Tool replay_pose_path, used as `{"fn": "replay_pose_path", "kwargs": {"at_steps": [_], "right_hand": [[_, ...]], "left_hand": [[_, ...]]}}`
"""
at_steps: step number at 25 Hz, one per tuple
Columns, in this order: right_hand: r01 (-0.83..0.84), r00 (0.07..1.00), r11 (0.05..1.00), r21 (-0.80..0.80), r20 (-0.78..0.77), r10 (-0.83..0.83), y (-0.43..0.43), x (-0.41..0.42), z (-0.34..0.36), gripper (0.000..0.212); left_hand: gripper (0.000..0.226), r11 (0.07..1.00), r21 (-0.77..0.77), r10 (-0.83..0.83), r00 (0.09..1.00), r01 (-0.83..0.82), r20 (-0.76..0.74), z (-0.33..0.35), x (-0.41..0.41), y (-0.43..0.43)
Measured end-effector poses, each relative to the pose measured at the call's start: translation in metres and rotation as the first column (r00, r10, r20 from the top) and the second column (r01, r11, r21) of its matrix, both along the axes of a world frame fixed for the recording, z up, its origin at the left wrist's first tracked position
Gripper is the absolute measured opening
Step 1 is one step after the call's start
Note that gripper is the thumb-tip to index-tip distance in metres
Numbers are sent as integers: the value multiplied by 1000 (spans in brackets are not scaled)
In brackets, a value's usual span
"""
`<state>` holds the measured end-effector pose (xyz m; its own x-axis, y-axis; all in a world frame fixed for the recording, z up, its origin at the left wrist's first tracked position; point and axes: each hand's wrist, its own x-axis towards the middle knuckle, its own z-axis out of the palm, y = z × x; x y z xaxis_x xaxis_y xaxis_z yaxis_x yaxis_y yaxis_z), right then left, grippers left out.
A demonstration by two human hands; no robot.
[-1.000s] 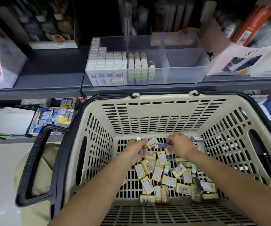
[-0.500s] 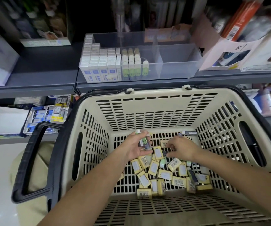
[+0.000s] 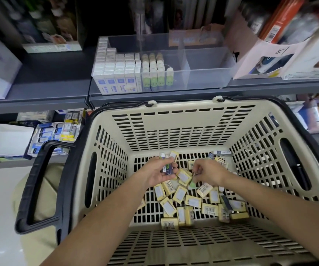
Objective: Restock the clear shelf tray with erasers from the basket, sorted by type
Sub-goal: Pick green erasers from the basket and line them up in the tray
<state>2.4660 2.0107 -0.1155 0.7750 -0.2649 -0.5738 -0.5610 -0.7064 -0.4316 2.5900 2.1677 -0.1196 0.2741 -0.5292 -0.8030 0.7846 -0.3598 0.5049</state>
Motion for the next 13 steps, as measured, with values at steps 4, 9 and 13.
{"fn": "replay_pose_path", "kwargs": {"at_steps": [4, 9, 13], "right_hand": [[299, 916, 938, 176, 221, -333, -6, 18, 20, 21], [288, 873, 856, 429, 250, -419, 13, 14, 24, 18], [187, 919, 870, 457, 232, -320, 11, 14, 21, 19]], "left_hand": [[21, 1000, -4, -2, 1000, 2, -26, 0, 1, -2], [17, 994, -86, 55, 996, -61, -72, 3, -7, -9], [25, 996, -54, 73, 997, -74, -35, 4, -7, -10]]}}
